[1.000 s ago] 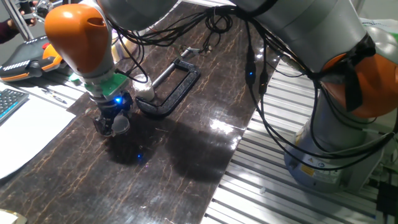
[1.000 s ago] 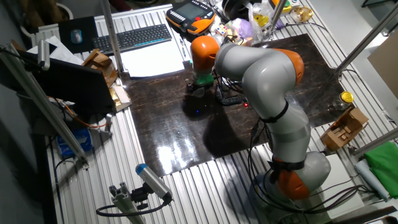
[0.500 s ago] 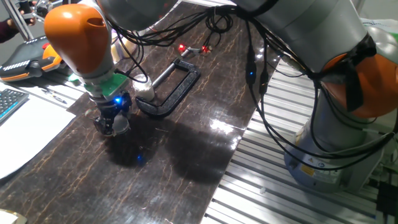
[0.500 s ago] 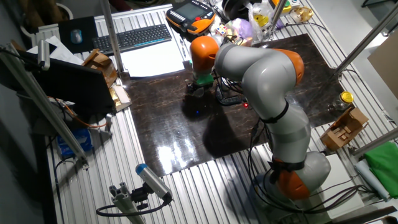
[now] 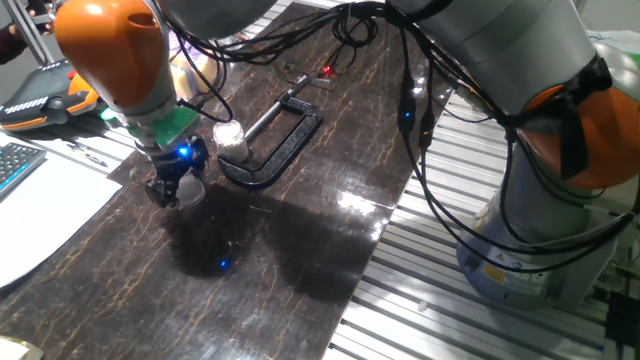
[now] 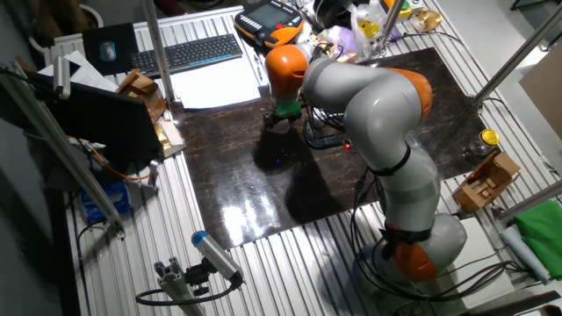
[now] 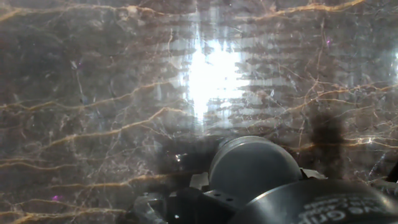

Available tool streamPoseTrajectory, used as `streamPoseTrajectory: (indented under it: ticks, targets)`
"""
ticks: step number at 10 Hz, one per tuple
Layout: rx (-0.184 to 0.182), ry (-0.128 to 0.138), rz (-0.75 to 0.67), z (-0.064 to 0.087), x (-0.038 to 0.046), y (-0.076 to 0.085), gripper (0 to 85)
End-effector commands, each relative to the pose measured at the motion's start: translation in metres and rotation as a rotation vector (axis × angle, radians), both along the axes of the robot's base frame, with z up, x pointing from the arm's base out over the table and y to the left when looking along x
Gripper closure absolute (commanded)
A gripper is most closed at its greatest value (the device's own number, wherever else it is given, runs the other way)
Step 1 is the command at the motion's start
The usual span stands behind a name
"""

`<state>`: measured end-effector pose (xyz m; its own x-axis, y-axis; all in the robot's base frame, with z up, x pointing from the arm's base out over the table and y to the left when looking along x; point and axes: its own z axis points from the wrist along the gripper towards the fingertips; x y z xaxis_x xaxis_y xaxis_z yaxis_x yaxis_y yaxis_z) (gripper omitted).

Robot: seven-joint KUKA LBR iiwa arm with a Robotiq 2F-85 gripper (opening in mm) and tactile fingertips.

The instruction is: Screw the lid onto the jar

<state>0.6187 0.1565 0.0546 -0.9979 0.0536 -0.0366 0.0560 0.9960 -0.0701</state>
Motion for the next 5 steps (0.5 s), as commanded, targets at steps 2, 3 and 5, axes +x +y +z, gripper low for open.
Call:
streamPoseTrajectory:
  ticks: [2,3,5]
  targets:
    - [-0.005,0.0,0.003,0.009,0.0033,-0.005,15.3]
    - [-0.011,-0.001,0.004,0.014,0.005,-0.008,15.7]
    - [-0.014,-0.009,-0.001,0.023,0.007,-0.014,15.7]
